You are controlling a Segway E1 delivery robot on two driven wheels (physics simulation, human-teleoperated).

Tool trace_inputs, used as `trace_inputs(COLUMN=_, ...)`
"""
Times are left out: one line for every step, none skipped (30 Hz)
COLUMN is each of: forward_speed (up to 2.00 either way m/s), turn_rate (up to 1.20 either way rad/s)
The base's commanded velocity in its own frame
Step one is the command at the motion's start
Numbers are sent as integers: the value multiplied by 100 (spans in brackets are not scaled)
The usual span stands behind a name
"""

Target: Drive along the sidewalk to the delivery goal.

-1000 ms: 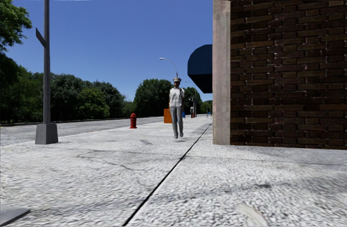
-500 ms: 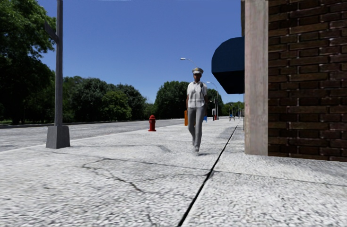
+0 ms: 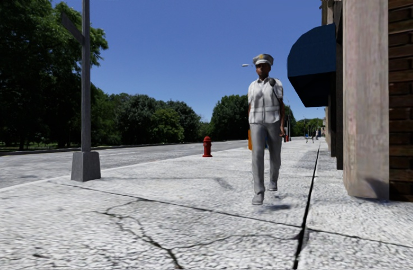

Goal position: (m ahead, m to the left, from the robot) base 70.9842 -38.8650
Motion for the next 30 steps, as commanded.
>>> trace_inputs(forward_speed=133, turn_rate=65)
trace_inputs(forward_speed=132, turn_rate=65)
trace_inputs(forward_speed=132, turn_rate=65)
trace_inputs(forward_speed=132, turn_rate=65)
trace_inputs(forward_speed=132, turn_rate=65)
trace_inputs(forward_speed=132, turn_rate=65)
trace_inputs(forward_speed=132, turn_rate=66)
trace_inputs(forward_speed=132, turn_rate=66)
trace_inputs(forward_speed=132, turn_rate=66)
trace_inputs(forward_speed=132, turn_rate=66)
trace_inputs(forward_speed=132, turn_rate=66)
trace_inputs(forward_speed=132, turn_rate=66)
trace_inputs(forward_speed=132, turn_rate=69)
trace_inputs(forward_speed=132, turn_rate=74)
trace_inputs(forward_speed=132, turn_rate=74)
trace_inputs(forward_speed=145, turn_rate=76)
trace_inputs(forward_speed=200, turn_rate=58)
trace_inputs(forward_speed=200, turn_rate=0)
trace_inputs(forward_speed=200, turn_rate=0)
trace_inputs(forward_speed=200, turn_rate=0)
trace_inputs(forward_speed=200, turn_rate=0)
trace_inputs(forward_speed=200, turn_rate=0)
trace_inputs(forward_speed=200, turn_rate=0)
trace_inputs(forward_speed=200, turn_rate=0)
trace_inputs(forward_speed=200, turn_rate=-7)
trace_inputs(forward_speed=200, turn_rate=-7)
trace_inputs(forward_speed=200, turn_rate=-29)
trace_inputs(forward_speed=200, turn_rate=-44)
trace_inputs(forward_speed=200, turn_rate=-64)
trace_inputs(forward_speed=200, turn_rate=-64)
